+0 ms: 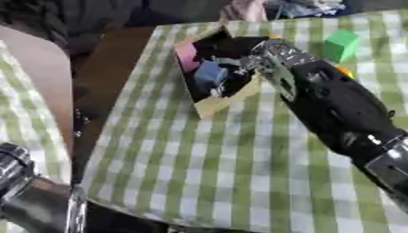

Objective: Pick up objects on the table and place them in the box.

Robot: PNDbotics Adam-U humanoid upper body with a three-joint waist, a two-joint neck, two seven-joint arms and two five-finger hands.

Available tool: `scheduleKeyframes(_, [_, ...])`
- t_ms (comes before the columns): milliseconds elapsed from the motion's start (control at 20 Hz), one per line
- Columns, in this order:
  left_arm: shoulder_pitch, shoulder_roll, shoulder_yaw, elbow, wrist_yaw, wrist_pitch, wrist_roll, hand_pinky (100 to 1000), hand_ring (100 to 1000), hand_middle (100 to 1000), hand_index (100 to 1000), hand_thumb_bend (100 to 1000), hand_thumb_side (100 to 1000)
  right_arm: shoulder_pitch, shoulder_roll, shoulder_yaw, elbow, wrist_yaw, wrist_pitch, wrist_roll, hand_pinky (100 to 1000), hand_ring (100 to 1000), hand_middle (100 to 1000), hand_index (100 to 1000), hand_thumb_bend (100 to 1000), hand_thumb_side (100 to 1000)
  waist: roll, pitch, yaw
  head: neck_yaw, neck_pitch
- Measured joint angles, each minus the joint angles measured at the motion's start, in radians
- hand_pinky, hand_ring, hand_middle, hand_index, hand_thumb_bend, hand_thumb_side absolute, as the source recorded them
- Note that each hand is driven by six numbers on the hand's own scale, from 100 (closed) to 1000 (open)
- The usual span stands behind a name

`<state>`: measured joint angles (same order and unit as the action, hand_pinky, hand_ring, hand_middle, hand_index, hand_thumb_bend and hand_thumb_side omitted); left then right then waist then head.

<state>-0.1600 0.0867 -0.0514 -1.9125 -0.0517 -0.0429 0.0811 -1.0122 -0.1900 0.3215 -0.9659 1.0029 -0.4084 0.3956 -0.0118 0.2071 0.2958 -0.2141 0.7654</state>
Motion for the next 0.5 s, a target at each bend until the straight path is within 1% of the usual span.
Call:
scheduleKeyframes(100, [0.000,0.000,0.000,0.000,0.003,-0.003,-0.003,662,552,727,764,116,825,-0.001,-0.008,0.000,-0.016,-0.006,0.004,-0.001,1000,1000,1000,1000,100,341,0.000,0.000,-0.005,0.001,0.000])
scheduleKeyframes(250, [0.000,0.000,0.000,0.000,0.005,-0.006,-0.006,666,563,727,764,116,827,-0.010,-0.037,-0.003,-0.050,-0.044,0.017,-0.003,989,1000,996,1000,100,292,0.000,0.000,-0.019,0.009,0.000])
scheduleKeyframes(500, [0.000,0.000,0.007,0.001,0.003,-0.006,-0.005,669,565,727,764,116,830,-0.012,-0.114,-0.017,-0.122,-0.153,0.060,0.014,978,991,982,1000,100,206,-0.003,0.000,-0.052,0.035,0.000])
